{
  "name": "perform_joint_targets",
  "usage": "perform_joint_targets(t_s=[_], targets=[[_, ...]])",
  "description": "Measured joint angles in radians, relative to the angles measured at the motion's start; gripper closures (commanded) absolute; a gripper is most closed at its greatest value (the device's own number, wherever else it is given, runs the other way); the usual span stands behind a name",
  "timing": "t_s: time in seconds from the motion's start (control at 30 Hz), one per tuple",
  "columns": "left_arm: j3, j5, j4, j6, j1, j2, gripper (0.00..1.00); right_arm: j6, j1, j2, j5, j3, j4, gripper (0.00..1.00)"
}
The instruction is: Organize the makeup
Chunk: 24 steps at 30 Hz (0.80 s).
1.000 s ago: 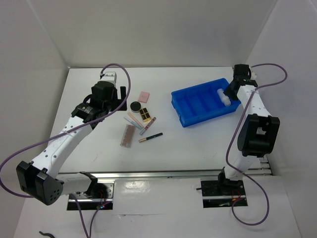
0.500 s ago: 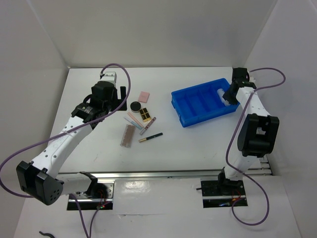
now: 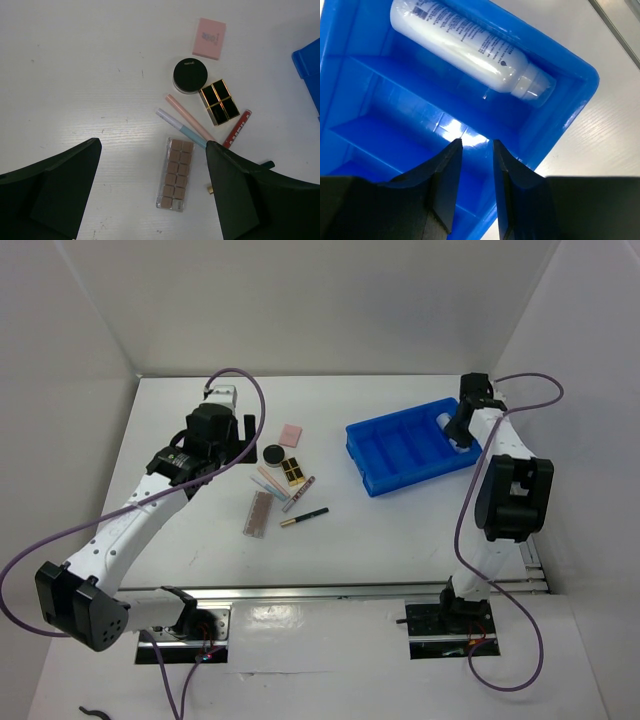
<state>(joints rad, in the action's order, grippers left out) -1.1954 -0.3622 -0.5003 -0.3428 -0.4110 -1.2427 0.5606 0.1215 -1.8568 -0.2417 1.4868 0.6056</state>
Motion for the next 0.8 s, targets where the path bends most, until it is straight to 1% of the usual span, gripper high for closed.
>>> perform_joint_targets(t_s=[0.13,0.23,0.27,0.3,0.4,0.43,0.6,0.7,0.8], targets=[[0.000,0.000,0.000,0.000,0.000,0.000,0.00,-0.021,-0.024,0.015,0.000,-0.007,-0.024,0.55],[0.000,0.000,0.000,0.000,0.000,0.000,0.00,-0.063,-0.087,0.063,0.037,-0.023,-0.060,0.49],[0.000,0.000,0.000,-0.001,0.000,0.000,0.00,-0.076,-0.123,0.082,0.055,-0.023,-0.071,0.46],[0.000,0.000,0.000,-0.003,0.000,0.000,0.00,-0.088,-0.164,0.102,0.069,-0.023,-0.085,0.39],[0.000,-0.030,-0.007,-0.033,0.000,0.000,0.00,-0.116,-0.327,0.129,0.111,0.013,-0.089,0.30],[0.000,-0.040,-0.013,-0.051,0.000,0.000,0.00,-0.120,-0.380,0.128,0.122,0.028,-0.088,0.25],[0.000,-0.092,-0.040,-0.103,0.000,0.000,0.00,-0.109,-0.657,0.057,0.162,0.093,-0.041,0.24],[0.000,-0.121,-0.054,-0.111,0.001,0.001,0.00,-0.072,-0.754,-0.024,0.192,0.111,-0.004,0.24],[0.000,-0.134,-0.056,-0.110,0.002,0.008,0.00,-0.027,-0.805,-0.121,0.240,0.125,0.018,0.24]])
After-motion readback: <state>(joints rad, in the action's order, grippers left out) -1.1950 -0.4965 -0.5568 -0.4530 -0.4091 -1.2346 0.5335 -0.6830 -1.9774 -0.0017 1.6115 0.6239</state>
